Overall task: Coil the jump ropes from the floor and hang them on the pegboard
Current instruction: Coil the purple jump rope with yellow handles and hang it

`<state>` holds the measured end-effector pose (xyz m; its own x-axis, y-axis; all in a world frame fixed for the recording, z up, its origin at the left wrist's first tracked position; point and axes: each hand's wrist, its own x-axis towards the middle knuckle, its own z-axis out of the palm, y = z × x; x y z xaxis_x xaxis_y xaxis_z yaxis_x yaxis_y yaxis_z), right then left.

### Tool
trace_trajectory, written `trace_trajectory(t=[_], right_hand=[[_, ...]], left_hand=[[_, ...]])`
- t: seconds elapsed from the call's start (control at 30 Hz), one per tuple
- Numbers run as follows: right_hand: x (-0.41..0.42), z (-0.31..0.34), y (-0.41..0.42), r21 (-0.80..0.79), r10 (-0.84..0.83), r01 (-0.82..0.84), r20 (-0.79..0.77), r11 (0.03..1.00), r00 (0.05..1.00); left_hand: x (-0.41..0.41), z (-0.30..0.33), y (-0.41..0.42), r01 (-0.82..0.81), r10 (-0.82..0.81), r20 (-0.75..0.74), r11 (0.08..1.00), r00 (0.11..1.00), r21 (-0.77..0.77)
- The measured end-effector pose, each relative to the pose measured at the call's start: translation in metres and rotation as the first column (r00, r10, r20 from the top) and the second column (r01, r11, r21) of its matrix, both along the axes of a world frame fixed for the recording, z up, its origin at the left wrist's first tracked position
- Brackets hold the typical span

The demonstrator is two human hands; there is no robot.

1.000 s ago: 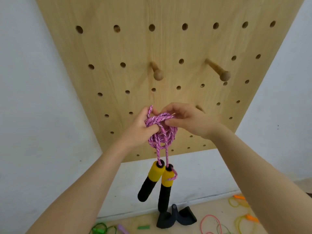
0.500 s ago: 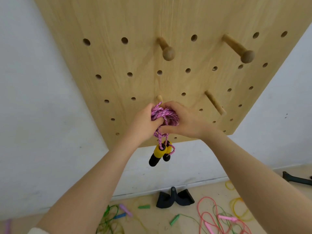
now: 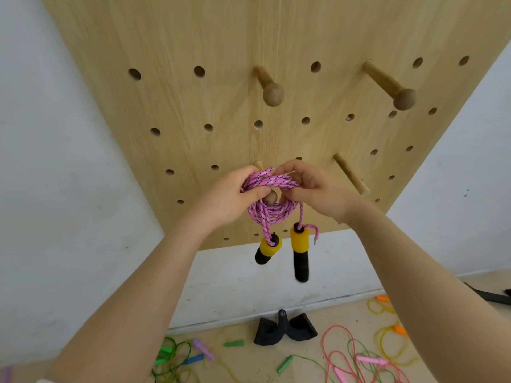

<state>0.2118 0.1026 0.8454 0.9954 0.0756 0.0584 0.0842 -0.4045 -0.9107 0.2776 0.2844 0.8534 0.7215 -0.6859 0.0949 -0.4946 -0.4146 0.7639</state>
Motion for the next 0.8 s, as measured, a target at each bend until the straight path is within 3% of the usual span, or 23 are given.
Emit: trace_trajectory(t=[0.13,0.27,0.43,0.53,0.6,0.67,0.8], right_hand=[[0.011,-0.002,0.000,-0.234,0.012,0.003,0.062,0.972,0.998],[0.028,-0.005,-0.001,-0.416,-0.091,0.133,0.120,0.900,0.989],[0.048,-0.001,0.005,-0.446,-0.237,0.324,0.240,0.835,0.941],[0.050,-0.009,0.013,-0.537,-0.364,0.483,0.318,0.692,0.876],[0.049,-0.018,0.022,-0.514,-0.432,0.567,0.368,0.643,0.824],[0.050,-0.022,0.027,-0.488,-0.466,0.600,0.378,0.634,0.800],[0.053,-0.023,0.025,-0.600,-0.491,0.571,0.314,0.561,0.813]], left_hand=[[0.009,-0.008,-0.002,-0.042,0.034,0.096,0.997,0.995,0.072],[0.025,-0.025,-0.009,-0.159,0.144,0.178,0.985,0.973,0.073],[0.038,-0.027,-0.019,-0.345,0.342,0.259,0.938,0.903,-0.035],[0.038,-0.026,-0.025,-0.474,0.479,0.242,0.877,0.844,-0.080],[0.036,-0.024,-0.031,-0.524,0.524,0.241,0.849,0.817,-0.068],[0.035,-0.023,-0.034,-0.547,0.546,0.215,0.835,0.810,-0.061],[0.032,-0.037,-0.025,-0.551,0.545,0.130,0.835,0.828,0.006]])
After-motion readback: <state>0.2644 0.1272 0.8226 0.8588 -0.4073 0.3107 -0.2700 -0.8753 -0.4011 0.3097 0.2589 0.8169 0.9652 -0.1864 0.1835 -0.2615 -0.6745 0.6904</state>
